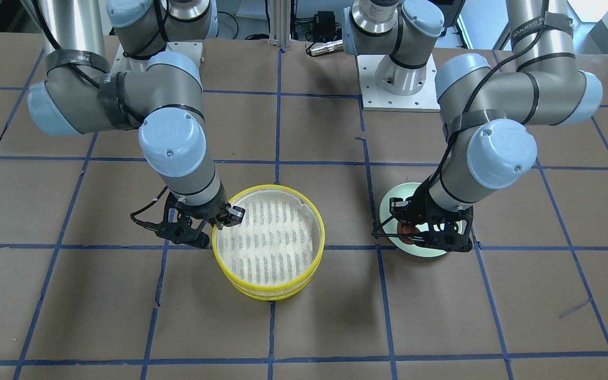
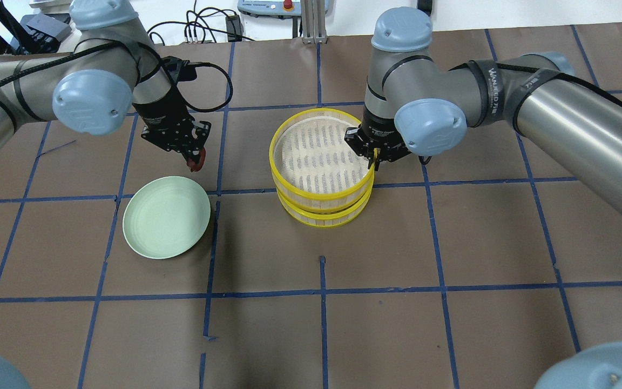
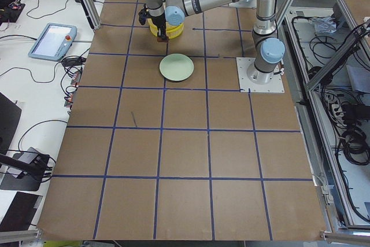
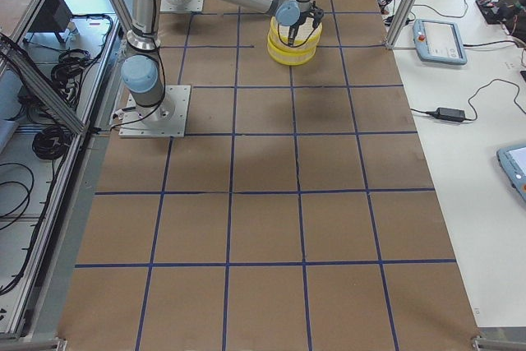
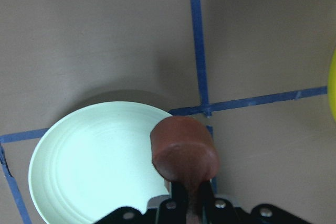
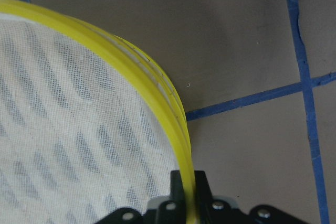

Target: Stack buns with steamer

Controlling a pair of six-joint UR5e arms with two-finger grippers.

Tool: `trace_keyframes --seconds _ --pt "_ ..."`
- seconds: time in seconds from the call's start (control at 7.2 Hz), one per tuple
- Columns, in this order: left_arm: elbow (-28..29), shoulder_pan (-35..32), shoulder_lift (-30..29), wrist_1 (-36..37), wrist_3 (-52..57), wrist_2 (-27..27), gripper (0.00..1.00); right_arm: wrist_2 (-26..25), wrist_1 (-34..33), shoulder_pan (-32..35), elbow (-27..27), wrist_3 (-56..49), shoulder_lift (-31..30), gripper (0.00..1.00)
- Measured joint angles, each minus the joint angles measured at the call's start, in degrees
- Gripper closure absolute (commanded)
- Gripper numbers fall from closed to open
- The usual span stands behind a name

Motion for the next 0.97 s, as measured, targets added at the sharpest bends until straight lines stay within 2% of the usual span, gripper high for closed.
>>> trace_keyframes --seconds 0.14,0.28,0.42,0.56,0.69,0.97 --pt "0.8 -2.4 0.3 0.0 -4.9 -1.8 0.93 0.0 0.1 0.0 0.1 0.1 0.0 0.81" --pt "1.7 -4.8 0.3 0.3 -10.5 -4.7 0.92 -0.1 0.1 0.0 0.2 0.2 -0.2 0.6" --pt "2.3 -6.8 0.1 1.6 -16.2 -8.1 0.89 -0.1 0.1 0.1 0.4 0.2 -0.3 0.13" --pt "2.4 -8.1 -0.5 3.5 -20.0 -11.9 0.54 -0.2 0.2 0.1 0.6 0.2 -0.3 0.01" --pt "2.3 -8.8 -1.2 4.5 -21.3 -15.5 0.02 -0.3 0.1 0.0 0.8 -0.1 -0.3 0.0" --pt "2.4 -9.1 -1.7 6.2 -21.8 -18.5 0.0 -0.7 0.4 -1.2 0.1 -2.3 -1.1 0.0"
